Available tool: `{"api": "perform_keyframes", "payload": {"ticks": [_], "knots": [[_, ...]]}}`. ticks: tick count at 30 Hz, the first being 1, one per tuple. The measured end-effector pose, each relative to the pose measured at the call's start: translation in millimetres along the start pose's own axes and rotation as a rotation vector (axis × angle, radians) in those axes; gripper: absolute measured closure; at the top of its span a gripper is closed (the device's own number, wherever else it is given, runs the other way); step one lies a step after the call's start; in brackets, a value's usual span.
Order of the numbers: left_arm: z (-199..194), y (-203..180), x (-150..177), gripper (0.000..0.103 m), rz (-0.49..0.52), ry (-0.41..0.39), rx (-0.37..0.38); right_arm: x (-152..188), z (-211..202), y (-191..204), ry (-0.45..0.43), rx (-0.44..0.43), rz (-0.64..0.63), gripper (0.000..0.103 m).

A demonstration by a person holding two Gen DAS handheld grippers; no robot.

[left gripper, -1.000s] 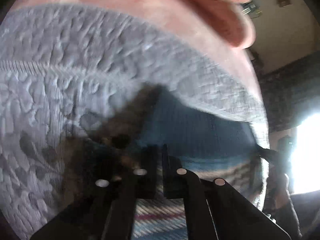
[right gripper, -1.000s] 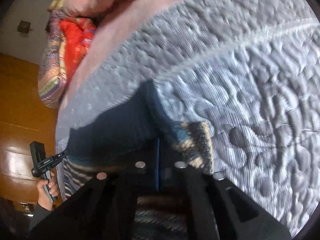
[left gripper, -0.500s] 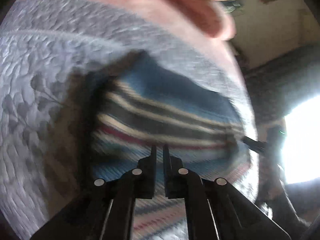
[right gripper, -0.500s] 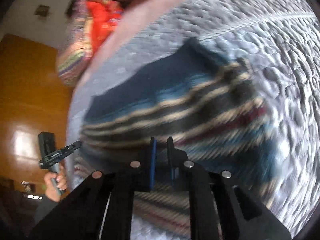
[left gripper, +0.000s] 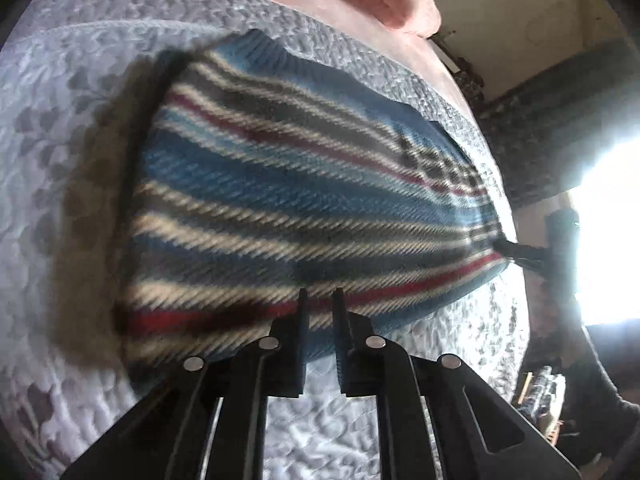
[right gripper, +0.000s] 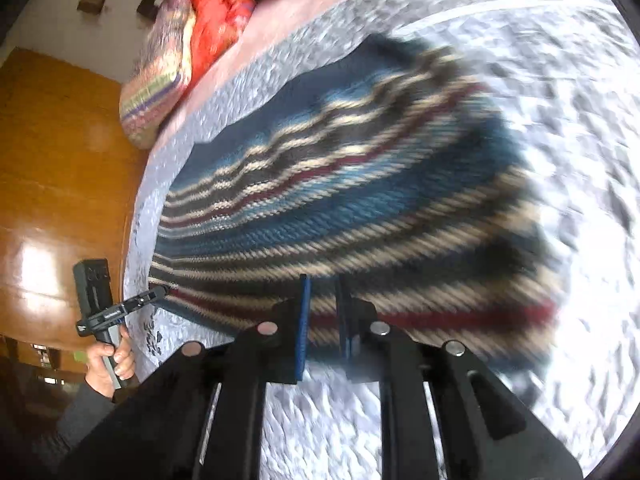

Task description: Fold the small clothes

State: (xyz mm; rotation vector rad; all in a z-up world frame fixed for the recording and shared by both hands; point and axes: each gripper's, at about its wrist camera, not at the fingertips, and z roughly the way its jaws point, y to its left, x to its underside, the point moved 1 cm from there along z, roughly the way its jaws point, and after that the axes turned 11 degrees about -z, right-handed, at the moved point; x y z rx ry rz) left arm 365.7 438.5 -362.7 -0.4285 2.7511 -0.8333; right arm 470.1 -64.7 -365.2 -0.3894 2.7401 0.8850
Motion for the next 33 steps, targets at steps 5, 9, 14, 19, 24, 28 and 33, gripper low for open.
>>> {"api": "perform_keyframes", "payload": {"ticks": [5,9,14,19,24,28,33], "knots": [[19.0,43.1,0.6,0.100,-0.108,0.015,0.003,29.1,-6.4,-60.9,0.016,0.109,0.099,0.103],[-4.0,43.2,-0.8,0.080,-0.141,0.033,0.078,28.6,-26.5,-53.5,-0.018,0.096,0.112,0.094],[-58.0,57.6,-21.8,0.031,-0.121,-0.035,0.051,36.7,-32.5,34.9,0.016,0.263,-0.180,0.044],[-76.6,97.5,-67.0,0.030,-0.217,-0.058,0.028,81.3,25.5,155.4,0.070,0.436,-0.643,0.028],[-57.9,113.7,-105.5,0.030,-0.270,-0.003,0.107,114.0,103.8,254.0,0.052,0.527,-0.965,0.028],[-25.2,102.0,-131.6,0.030,-0.272,0.016,0.136,122.6,150.6,305.4,0.010,0.570,-1.136,0.030],[8.3,96.7,-148.9,0.030,-0.263,0.074,0.161,118.0,200.0,334.4,0.001,0.602,-1.223,0.029]]}}
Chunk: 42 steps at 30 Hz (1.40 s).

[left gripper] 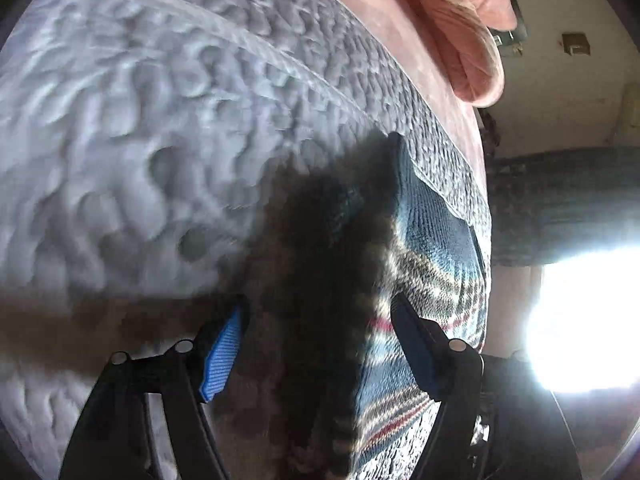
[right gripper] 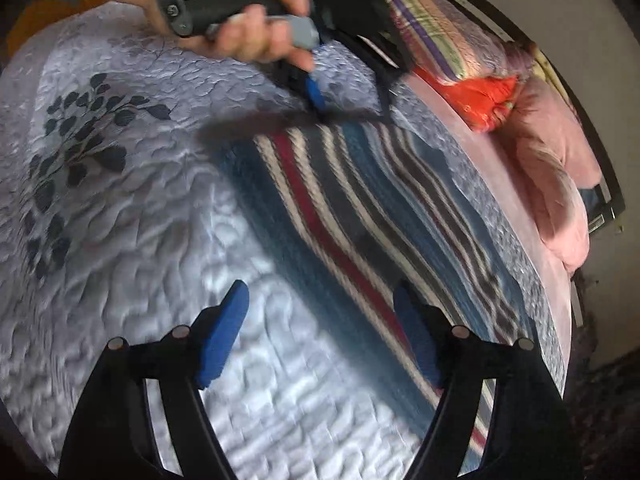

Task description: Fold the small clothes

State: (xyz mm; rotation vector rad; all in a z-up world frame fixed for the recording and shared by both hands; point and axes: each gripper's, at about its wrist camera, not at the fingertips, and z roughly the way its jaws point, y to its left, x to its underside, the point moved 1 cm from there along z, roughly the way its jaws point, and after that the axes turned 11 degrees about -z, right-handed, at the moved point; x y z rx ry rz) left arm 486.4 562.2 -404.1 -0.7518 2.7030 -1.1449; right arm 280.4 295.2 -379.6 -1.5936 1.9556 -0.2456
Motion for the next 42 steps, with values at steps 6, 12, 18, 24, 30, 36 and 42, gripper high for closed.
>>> {"api": "perform_keyframes", "payload": {"ticks": [6,12,18,24,30,36,42], "knots": [[19.9,-23.8,-8.0,0.031,0.082,0.050,0.066,-19.7,32.3,12.3,0.005,0.015,-0.036,0.029],[41.6,-33.7,-14.0,0.031,0.109,0.082,0.081,-33.8,41.7,16.7,-0.034,0.075,-0.027,0.028],[47.3,-33.1,-28.4,0.045,0.070,0.094,0.104,-54.1,53.8,8.3,-0.072,0.110,-0.021,0.032],[46.6,-19.7,-36.7,0.067,0.021,0.105,0.100,-67.1,61.6,0.8,-0.089,0.108,0.029,0.043],[48.0,-18.7,-37.8,0.073,0.018,0.110,0.093,-68.0,63.9,-2.0,-0.099,0.085,0.079,0.060],[41.8,-25.7,-37.5,0.079,0.018,0.111,0.066,-66.8,57.5,-12.4,-0.102,0.061,0.151,0.077],[35.1,-39.7,-38.0,0.081,0.023,0.104,0.035,-66.8,45.8,-26.7,-0.121,0.044,0.204,0.081]]}}
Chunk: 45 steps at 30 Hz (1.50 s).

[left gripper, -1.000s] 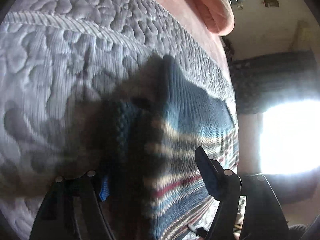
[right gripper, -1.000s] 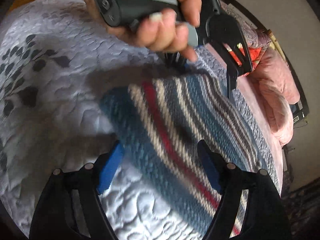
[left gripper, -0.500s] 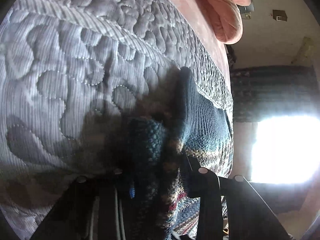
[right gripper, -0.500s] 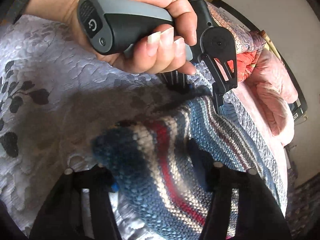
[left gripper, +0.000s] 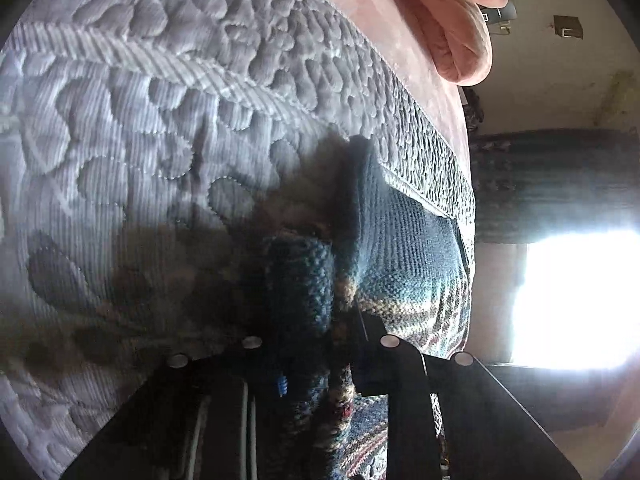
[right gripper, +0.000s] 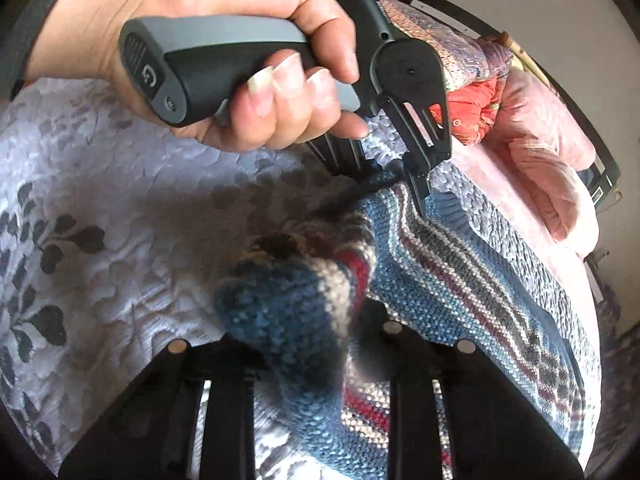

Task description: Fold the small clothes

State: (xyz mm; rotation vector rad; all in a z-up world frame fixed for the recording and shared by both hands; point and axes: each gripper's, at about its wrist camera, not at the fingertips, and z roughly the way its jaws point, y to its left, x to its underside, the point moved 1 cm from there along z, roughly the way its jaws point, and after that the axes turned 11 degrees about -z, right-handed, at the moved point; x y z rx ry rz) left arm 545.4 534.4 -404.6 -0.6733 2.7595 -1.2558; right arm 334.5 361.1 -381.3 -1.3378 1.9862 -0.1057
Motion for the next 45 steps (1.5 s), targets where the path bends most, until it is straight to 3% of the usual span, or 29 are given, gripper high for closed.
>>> {"api": "perform_keyframes", "payload": {"ticks": [20,45], "knots": [[-28.1,-99.1,13.5,0.082,0.073,-0.043,-0.083,-13.3,-64.6,-60.5,-0.079,0.029,0.146,0.083],[-28.0,-199.7,45.9,0.083,0.157,-0.080,-0.186,12.3,-127.4,-128.2,-0.145,0.054,0.318,0.083]]}}
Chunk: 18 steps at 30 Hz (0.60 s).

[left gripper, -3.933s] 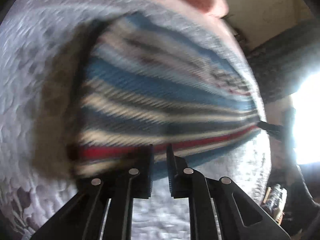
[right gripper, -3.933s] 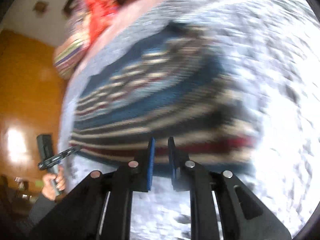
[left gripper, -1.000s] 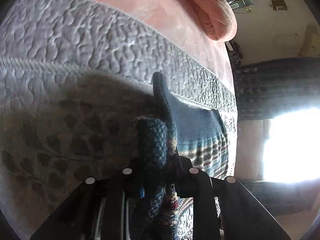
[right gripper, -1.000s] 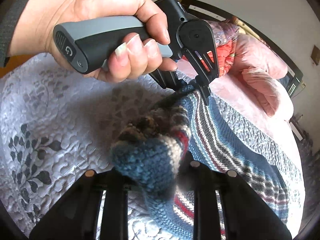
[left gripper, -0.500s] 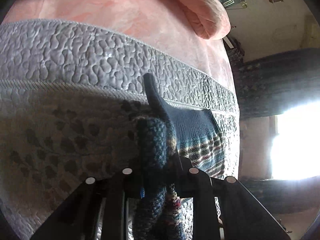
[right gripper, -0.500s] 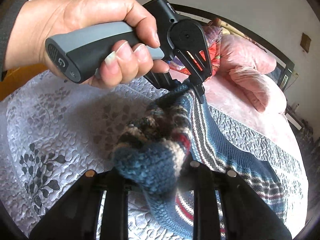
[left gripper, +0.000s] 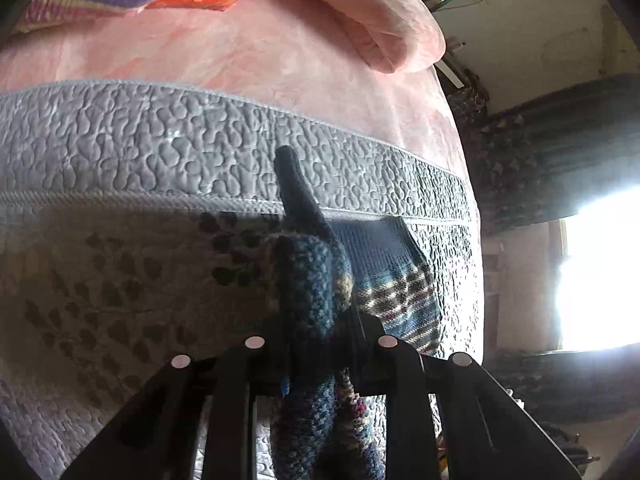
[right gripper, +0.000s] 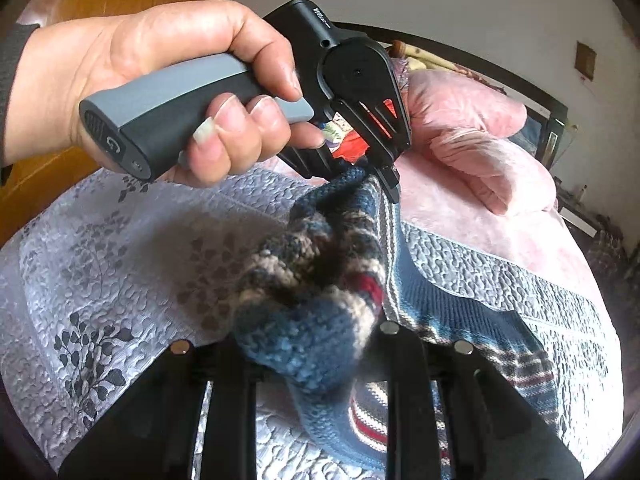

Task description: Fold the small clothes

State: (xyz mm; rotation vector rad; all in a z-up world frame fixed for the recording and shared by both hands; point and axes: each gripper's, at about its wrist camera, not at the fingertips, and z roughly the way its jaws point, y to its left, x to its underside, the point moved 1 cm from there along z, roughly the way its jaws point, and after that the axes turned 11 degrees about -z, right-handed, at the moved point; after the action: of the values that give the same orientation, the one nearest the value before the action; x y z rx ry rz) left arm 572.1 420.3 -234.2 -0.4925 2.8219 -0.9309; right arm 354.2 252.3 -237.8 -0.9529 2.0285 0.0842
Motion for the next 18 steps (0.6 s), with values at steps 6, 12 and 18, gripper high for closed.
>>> {"api": "perform_keyframes", "payload": {"ticks": [6,12,18], "knots": [[0.2,-27.1,5.3,0.083,0.027,-0.005,-0.016,3.0,-12.9,-16.7,-0.015,0.014,0.038,0.083],[3.2,-51.2,10.0,0.083,0.047,-0.006,-0.022,7.5,-26.4,-34.8,-0.028,0.025,0.077,0.083],[9.0,-76.0,14.6,0.083,0.071,-0.005,-0.026,11.9,-35.8,-49.8,-0.035,0.039,0.112,0.083]]}}
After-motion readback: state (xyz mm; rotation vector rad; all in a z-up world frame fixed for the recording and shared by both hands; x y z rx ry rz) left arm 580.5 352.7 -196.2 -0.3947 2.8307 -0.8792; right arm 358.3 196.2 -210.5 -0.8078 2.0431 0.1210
